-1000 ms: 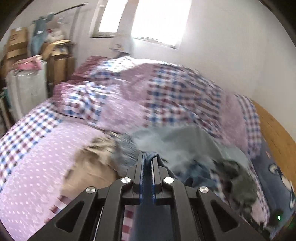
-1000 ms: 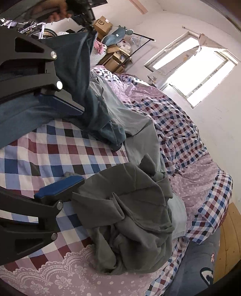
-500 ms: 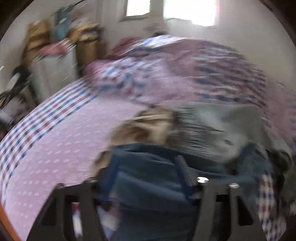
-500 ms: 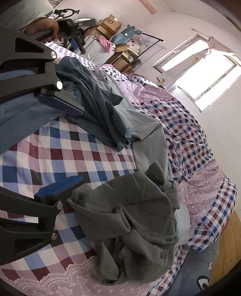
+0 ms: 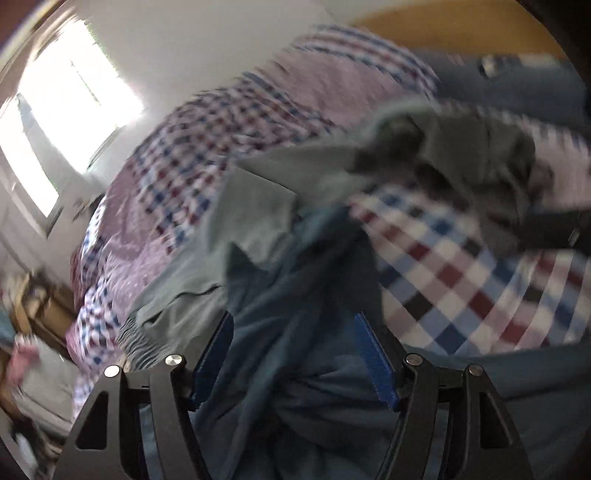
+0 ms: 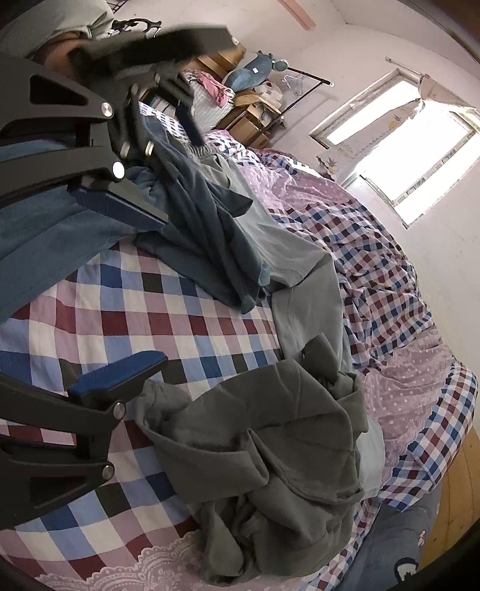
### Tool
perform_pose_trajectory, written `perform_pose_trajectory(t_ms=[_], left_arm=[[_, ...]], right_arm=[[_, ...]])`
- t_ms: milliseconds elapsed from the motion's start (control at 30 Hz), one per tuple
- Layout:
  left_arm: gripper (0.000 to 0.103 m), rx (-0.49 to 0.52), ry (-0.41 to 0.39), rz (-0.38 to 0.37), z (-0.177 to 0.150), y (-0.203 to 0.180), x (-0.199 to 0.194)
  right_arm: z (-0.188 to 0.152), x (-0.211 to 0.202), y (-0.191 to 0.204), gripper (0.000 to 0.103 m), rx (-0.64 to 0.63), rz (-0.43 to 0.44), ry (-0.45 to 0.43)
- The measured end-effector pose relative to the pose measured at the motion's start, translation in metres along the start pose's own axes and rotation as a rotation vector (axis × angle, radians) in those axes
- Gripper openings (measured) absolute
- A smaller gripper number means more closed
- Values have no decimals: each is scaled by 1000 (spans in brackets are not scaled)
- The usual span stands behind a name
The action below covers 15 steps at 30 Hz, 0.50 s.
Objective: Fold clothes
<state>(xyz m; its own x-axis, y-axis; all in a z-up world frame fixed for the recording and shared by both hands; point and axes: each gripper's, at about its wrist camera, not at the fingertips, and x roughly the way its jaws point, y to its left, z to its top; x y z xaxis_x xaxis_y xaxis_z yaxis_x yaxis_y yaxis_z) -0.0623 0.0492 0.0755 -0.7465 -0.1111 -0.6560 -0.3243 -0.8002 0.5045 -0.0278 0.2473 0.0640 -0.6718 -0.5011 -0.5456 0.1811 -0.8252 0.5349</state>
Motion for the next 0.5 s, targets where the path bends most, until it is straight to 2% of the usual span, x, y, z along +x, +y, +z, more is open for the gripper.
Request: perform_pose_trajectory(t_ms=[67, 100, 200, 267, 367, 500], left_arm=[[54, 33, 41, 25, 3, -9, 16], [52, 44, 67, 43, 4, -12, 25], [32, 48, 144, 93, 4, -11, 50], [14, 21, 147, 101, 2, -3, 52], [5, -29, 130, 101, 0, 10, 49], [4, -141, 62, 102, 3, 40, 26]], right_arm=[[1, -2, -2, 72, 8, 2, -3], [2, -2, -3, 72, 11, 3, -5], [3, -4, -5, 72, 18, 5, -6], [3, -5, -5, 72, 18, 3, -6], [3, -5, -7, 72, 21, 3, -5], [3, -7, -9, 72, 29, 2, -5]])
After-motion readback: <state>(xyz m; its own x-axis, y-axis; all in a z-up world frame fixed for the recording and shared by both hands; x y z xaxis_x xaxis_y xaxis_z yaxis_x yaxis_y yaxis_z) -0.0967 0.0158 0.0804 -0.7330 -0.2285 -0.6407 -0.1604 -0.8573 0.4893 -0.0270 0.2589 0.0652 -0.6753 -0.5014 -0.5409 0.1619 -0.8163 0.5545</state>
